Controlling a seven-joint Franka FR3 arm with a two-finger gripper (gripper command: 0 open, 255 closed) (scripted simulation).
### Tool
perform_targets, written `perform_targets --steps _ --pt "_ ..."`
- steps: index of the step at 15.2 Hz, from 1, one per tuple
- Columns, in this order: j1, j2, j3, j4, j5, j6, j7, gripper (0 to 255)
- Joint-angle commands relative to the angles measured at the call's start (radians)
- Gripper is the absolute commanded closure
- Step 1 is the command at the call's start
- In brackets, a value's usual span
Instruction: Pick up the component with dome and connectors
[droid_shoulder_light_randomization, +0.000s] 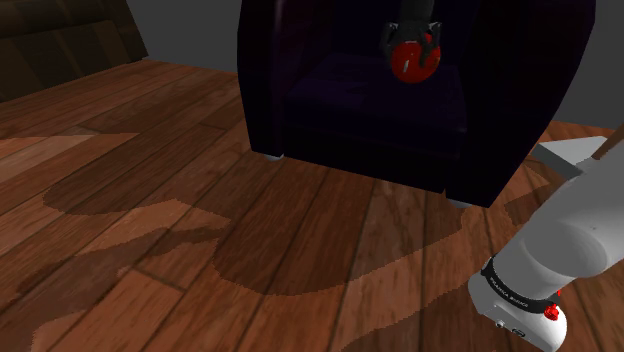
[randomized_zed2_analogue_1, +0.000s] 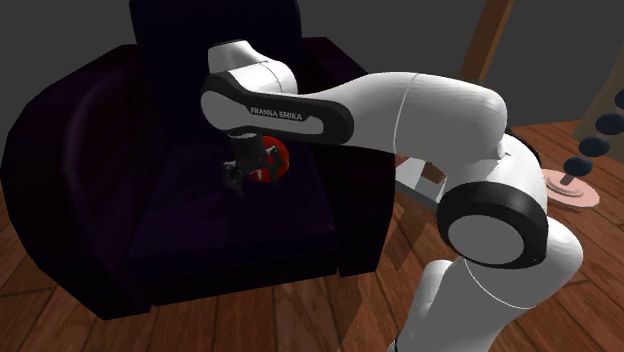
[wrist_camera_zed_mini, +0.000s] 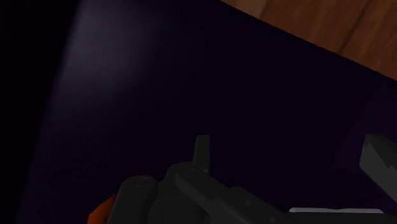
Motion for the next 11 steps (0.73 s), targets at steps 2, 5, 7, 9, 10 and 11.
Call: perform_targets --steps 2,5,7,9,10,11 --pt "-0.034 0.126 -0.037 0.147 0.038 -0.046 0.056 0" --pt "-0.075 0.25 -0.075 0.304 0.084 -0.106 0.108 0" --pt "-0.108 0.335 -0.1 0.416 0.12 -0.152 0.143 0" --pt "-0.136 0.395 -0.115 0.497 0.146 -0.186 0.167 0" --pt "-0.134 0.389 -0.114 0.475 0.144 -0.17 0.167 0" --pt "-0.132 0.384 -0.114 0.454 0.143 -0.154 0.166 0"
